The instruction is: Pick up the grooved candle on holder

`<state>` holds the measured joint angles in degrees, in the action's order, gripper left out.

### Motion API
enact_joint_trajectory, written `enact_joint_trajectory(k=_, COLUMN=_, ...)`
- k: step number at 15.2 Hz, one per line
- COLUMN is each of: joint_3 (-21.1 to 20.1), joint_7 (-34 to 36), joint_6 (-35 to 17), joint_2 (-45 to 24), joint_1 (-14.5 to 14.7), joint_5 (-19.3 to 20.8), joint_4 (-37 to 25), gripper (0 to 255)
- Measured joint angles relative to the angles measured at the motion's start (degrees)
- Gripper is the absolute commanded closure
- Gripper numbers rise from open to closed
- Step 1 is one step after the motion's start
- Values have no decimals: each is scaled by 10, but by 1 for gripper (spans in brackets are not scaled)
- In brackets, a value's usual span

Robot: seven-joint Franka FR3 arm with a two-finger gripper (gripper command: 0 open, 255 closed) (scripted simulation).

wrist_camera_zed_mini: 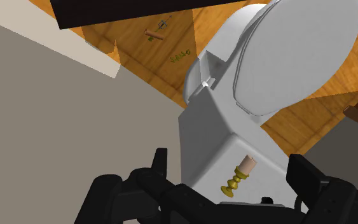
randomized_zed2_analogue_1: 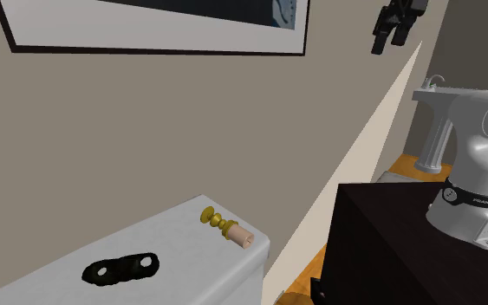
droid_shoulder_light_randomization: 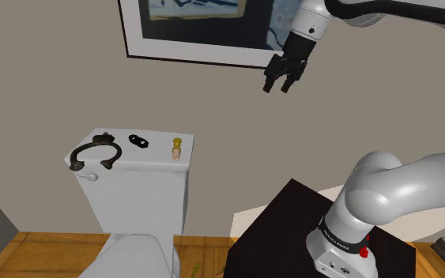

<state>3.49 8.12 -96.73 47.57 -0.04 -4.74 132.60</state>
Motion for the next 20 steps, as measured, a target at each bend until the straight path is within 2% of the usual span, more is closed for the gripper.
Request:
enact_joint_trajectory(k=3, joint_3=-5, joint_7=3, joint_6=-20, joint_2=-12, joint_1=2, joint_5=-2, joint_4=8, gripper=0)
enact_joint_trajectory(k=9, joint_3=-29, joint_7=19, joint_6=-128, joint_2=-96, joint_1=11, joint_5=-14, joint_4=29, gripper=0)
enact_joint_trajectory(k=16, joint_3=-52, joint_7=34, joint_6=-252, joint_2=-224, joint_1=20, joint_5=-20, joint_4=22, gripper=0)
enact_joint_trajectory(k=20, joint_3=-70, joint_7=51, joint_6=-310, joint_2=-306, joint_1=25, joint_5=-18, joint_4=-4, gripper=0)
